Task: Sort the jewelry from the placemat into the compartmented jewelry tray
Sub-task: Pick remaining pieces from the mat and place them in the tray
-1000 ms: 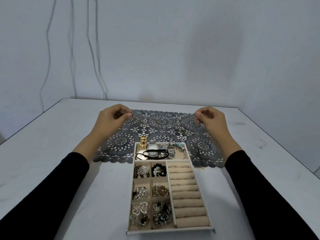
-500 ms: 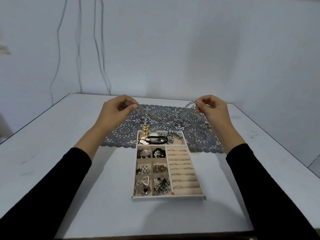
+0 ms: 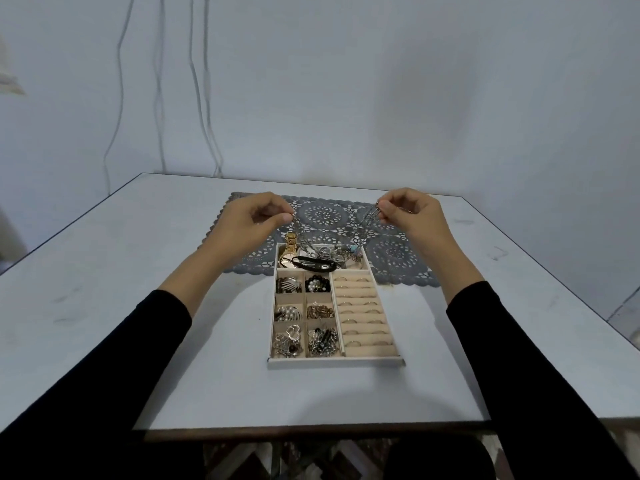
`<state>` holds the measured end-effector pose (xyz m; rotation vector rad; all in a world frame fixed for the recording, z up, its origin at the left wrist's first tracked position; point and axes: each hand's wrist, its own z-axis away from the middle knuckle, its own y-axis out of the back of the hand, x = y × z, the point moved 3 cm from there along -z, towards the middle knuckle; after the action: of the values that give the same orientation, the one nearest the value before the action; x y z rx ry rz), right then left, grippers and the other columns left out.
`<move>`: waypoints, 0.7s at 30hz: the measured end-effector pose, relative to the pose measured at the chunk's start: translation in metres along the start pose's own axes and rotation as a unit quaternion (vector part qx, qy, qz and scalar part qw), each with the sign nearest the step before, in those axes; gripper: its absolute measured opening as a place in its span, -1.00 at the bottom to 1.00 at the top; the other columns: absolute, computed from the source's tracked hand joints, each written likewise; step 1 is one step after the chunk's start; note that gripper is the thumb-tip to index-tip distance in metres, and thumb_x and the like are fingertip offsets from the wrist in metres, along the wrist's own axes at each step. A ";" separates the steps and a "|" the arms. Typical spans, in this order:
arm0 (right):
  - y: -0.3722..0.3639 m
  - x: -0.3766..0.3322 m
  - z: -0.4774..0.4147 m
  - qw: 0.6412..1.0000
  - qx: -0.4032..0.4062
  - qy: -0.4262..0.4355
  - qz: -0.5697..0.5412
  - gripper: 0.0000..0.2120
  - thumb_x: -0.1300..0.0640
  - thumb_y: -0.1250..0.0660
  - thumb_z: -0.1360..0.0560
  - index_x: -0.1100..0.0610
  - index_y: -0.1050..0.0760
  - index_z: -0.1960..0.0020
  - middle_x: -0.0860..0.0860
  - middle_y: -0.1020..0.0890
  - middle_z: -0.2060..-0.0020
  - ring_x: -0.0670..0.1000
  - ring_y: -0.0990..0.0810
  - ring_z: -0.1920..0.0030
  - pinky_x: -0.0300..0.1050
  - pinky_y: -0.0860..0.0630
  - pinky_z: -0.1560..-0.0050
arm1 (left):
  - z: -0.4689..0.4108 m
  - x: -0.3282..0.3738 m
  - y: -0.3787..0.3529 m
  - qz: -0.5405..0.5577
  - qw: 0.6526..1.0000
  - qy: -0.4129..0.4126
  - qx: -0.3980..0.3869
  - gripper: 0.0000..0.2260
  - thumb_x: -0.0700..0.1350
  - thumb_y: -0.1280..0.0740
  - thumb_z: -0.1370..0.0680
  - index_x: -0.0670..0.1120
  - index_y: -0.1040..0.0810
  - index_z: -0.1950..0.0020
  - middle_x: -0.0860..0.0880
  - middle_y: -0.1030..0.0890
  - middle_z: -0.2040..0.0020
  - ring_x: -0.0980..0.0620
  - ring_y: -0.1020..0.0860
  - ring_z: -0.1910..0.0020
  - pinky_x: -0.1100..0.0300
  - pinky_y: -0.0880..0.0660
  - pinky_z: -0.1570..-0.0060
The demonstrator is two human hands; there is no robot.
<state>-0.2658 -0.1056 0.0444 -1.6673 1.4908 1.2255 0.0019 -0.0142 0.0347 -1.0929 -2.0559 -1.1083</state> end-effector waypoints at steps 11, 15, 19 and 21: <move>-0.027 0.015 0.008 0.997 -0.066 -0.017 -0.025 -0.90 0.34 -0.41 -0.45 0.29 -0.60 0.03 0.10 -0.65 0.22 0.00 -0.63 0.19 -0.19 -0.58 0.04 | 0.003 -0.010 -0.016 0.017 0.999 0.005 -0.034 -0.90 -0.21 -0.43 -0.51 -0.04 -0.64 0.03 0.08 -0.67 0.16 0.22 -0.62 0.17 0.38 -0.53 0.10; -0.031 0.019 0.011 0.996 -0.086 -0.027 -0.010 -0.88 0.35 -0.41 -0.44 0.30 -0.60 0.02 0.13 -0.66 0.17 0.03 -0.64 0.15 -0.15 -0.60 0.01 | 0.005 -0.017 -0.016 0.015 0.999 0.017 -0.046 -0.90 -0.20 -0.44 -0.50 -0.03 -0.64 0.04 0.03 -0.68 0.13 0.18 -0.62 0.15 0.34 -0.54 0.06; -0.026 0.022 0.014 0.994 -0.098 -0.034 0.023 -0.91 0.34 -0.43 -0.43 0.25 -0.62 0.07 0.10 -0.67 0.21 0.00 -0.65 0.17 -0.15 -0.61 0.04 | 0.008 -0.027 -0.011 0.006 0.998 0.027 -0.056 -0.92 -0.19 -0.45 -0.48 -0.05 -0.65 0.05 0.01 -0.69 0.13 0.04 -0.64 0.09 0.21 -0.56 -0.02; -0.022 0.023 0.016 0.993 -0.103 -0.031 0.051 -0.90 0.31 -0.44 -0.42 0.25 -0.62 0.06 0.09 -0.67 0.20 -0.04 -0.64 0.18 -0.24 -0.59 0.09 | 0.010 -0.031 -0.008 0.004 0.998 0.032 -0.062 -0.93 -0.20 -0.44 -0.49 -0.07 -0.65 0.05 0.02 -0.68 0.14 0.03 -0.64 0.09 0.22 -0.56 -0.02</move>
<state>-0.2494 -0.0967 0.0142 -1.6827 1.4686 1.5191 0.0099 -0.0206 0.0033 -1.1082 -1.9531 -1.2658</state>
